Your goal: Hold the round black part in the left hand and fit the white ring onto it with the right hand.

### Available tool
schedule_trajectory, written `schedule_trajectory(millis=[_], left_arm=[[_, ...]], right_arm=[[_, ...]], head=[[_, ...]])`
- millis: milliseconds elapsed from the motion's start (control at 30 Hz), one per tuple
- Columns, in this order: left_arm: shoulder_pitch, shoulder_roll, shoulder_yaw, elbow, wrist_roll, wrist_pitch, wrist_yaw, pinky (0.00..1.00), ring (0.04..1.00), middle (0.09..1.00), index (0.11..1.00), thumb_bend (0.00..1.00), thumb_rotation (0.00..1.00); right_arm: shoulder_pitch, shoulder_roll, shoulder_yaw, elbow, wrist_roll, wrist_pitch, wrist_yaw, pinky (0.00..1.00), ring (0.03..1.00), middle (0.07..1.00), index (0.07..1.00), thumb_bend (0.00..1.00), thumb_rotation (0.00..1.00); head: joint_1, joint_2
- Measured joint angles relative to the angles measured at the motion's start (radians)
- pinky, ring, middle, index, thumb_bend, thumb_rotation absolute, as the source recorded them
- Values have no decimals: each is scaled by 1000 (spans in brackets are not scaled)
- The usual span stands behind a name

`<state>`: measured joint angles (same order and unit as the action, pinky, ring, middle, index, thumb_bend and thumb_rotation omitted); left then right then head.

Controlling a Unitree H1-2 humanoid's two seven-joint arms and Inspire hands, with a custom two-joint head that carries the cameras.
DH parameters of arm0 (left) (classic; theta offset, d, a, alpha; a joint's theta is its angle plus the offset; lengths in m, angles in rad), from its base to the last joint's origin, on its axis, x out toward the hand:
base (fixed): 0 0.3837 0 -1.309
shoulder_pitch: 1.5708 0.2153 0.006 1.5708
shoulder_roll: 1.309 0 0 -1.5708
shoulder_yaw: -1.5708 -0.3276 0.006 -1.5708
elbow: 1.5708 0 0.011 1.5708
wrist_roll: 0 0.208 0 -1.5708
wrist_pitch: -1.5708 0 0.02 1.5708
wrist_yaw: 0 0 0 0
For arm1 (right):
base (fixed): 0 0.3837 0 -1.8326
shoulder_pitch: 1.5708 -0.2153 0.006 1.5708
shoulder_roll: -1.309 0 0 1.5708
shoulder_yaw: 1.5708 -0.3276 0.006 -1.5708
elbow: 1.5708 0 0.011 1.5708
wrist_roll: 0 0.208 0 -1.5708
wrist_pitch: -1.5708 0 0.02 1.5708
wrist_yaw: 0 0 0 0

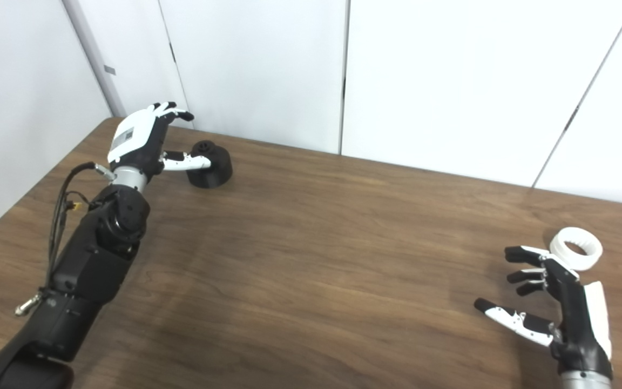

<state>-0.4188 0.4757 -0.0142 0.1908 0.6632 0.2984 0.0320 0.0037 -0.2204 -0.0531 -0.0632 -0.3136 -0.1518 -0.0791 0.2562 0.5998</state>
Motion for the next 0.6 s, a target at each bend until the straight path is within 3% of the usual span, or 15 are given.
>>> schedule_trajectory(millis=[167, 600], left_arm=[[-21, 26, -38, 47, 5, 1, -6, 976, 1000, 995, 819, 1000, 487], [-48, 54, -79, 128, -1, -3, -25, 966, 1000, 1000, 836, 1000, 517]], right_arm=[[0, 1, 1, -7, 0, 3, 1, 429, 539, 666, 658, 707, 0], [0, 2, 1, -10, -3, 4, 1, 426, 534, 665, 656, 705, 0]], head=[[-3, 2], [-6, 3]])
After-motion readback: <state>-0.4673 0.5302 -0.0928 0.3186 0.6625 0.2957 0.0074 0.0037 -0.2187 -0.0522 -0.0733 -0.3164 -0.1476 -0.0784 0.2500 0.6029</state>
